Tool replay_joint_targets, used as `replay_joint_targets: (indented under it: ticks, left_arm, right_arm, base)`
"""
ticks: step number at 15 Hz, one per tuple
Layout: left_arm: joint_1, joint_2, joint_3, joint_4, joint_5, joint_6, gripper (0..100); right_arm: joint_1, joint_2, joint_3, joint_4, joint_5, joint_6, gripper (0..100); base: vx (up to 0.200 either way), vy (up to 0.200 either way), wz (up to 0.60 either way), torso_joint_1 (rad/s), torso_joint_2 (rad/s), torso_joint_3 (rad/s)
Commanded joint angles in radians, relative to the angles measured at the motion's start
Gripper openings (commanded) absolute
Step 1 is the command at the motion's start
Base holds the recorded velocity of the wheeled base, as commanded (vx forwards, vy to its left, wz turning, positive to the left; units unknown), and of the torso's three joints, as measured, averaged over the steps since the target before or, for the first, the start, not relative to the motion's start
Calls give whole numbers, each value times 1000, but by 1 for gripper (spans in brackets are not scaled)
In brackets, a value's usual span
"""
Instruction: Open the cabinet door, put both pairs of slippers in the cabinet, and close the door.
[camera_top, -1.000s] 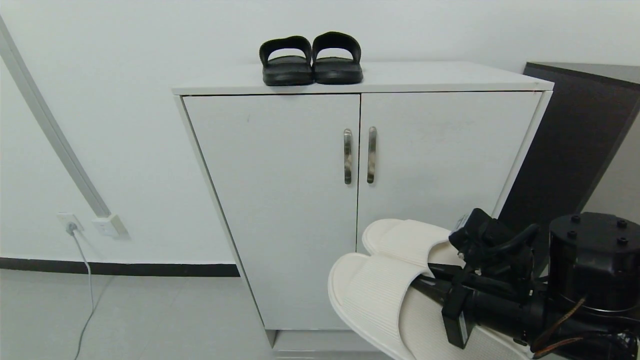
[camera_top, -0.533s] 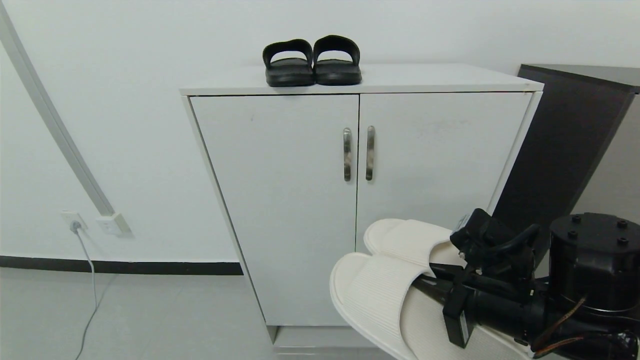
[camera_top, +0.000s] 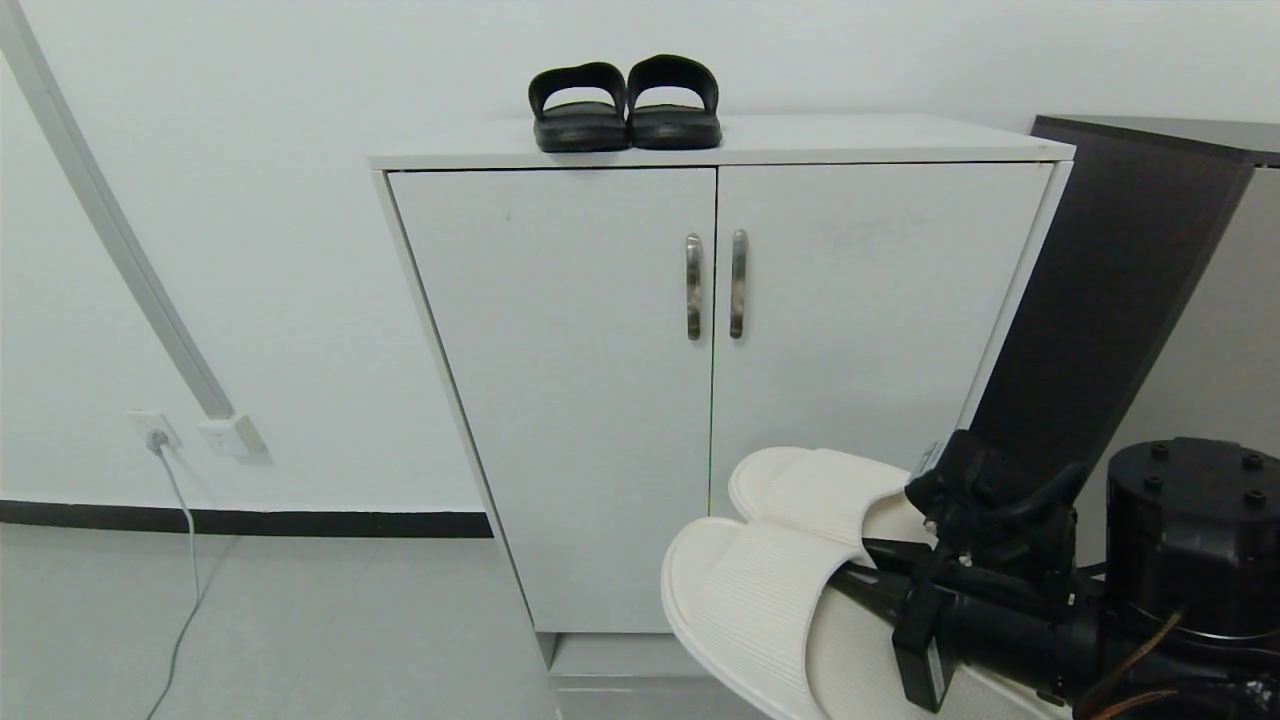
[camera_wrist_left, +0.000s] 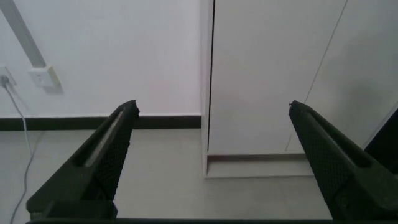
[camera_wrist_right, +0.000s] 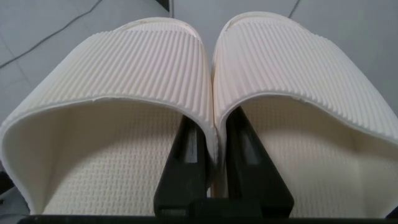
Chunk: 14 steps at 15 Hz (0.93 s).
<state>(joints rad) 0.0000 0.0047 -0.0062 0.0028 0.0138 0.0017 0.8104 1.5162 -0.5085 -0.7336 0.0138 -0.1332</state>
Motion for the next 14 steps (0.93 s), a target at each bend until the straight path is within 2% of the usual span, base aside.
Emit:
replay_joint_targets:
  ticks: [1, 2, 4, 7, 9, 12, 14]
  left_arm:
    - [0, 77, -97, -3, -9, -12, 100]
    - [-5, 173, -186, -3, -23, -37, 100]
    - [-8, 368, -268, -23, -121, -39, 100]
    - [-9, 647, -275, -225, -262, -37, 100]
    - [-32, 795, -282, -353, -316, -39, 100]
    - [-170, 971, -304, -518, -321, -43, 100]
    - [-261, 1060, -348, -563, -318, -45, 100]
  right_arm:
    - [3, 1, 12, 0, 0, 0, 0]
    - [3, 9, 13, 0, 2, 1, 0]
    - [4, 19, 13, 0, 2, 1, 0]
    - [4, 19, 15, 0, 2, 1, 0]
    - [10, 19, 25, 0, 2, 0, 0]
    - [15, 22, 25, 0, 0, 1, 0]
    - [15, 21, 25, 0, 0, 3, 0]
  base:
    - [0, 0, 0, 0, 0, 0]
    - [0, 0, 0, 0, 0, 0]
    - [0, 0, 0, 0, 0, 0]
    - [0, 0, 0, 0, 0, 0]
    - [0, 0, 0, 0, 0, 0]
    - [0, 0, 0, 0, 0, 0]
    - [0, 0, 0, 0, 0, 0]
